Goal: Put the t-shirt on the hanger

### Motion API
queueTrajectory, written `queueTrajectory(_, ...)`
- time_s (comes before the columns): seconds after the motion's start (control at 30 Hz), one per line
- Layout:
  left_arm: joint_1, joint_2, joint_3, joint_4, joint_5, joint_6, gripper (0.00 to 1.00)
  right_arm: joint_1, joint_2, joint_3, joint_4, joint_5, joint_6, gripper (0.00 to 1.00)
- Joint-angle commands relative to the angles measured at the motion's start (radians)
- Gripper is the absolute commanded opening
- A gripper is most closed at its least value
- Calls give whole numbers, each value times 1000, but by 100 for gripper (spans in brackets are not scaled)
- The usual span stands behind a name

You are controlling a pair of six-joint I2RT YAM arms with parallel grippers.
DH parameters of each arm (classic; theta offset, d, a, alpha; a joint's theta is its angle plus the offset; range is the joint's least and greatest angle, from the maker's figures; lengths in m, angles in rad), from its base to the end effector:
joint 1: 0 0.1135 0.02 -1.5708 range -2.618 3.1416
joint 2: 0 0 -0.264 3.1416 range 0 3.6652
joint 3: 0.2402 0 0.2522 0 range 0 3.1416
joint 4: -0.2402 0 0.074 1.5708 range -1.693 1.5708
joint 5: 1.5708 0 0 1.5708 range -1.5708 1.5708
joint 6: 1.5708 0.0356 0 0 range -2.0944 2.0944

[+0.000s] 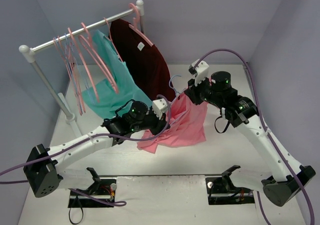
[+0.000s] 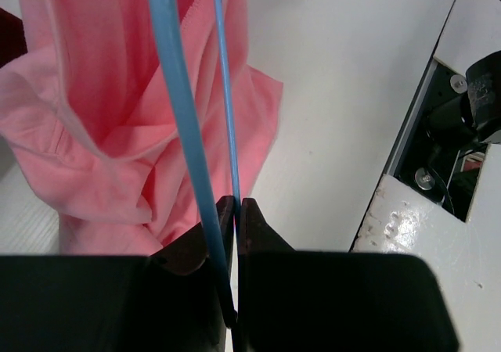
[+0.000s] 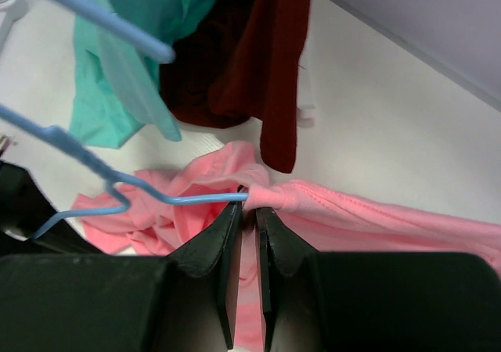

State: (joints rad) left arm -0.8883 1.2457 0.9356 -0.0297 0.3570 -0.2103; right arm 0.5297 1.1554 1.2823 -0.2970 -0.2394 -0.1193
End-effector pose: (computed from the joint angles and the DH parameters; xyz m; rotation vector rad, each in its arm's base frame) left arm 0.1723 -0.2317 0.3103 0.9167 1.8232 -1.0589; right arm 0.2165 0.1366 0.4272 -0.7279 1.6060 0.5078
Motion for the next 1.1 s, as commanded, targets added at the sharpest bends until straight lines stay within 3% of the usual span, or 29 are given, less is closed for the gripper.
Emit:
queueTrajectory(0.0,-9,-2,57,152,51,52,0,43,-51,-26,61,-60,20,10)
queueTrajectory(0.17,-8,63,81,172,137,69,0,58,-77,-46,55,-101,29,11)
queueTrajectory(0.57,43,68,108,212,121,167,0,59,-108,-67,-39,-122,-11,13)
queueTrajectory(0.8,54,118,90,291,215,167,0,59,-121,-73,-63,-57,-39,22)
queueTrajectory(1.07,55,151,48,425,213,133,0,58,-153,-28,-131,37,-79,30)
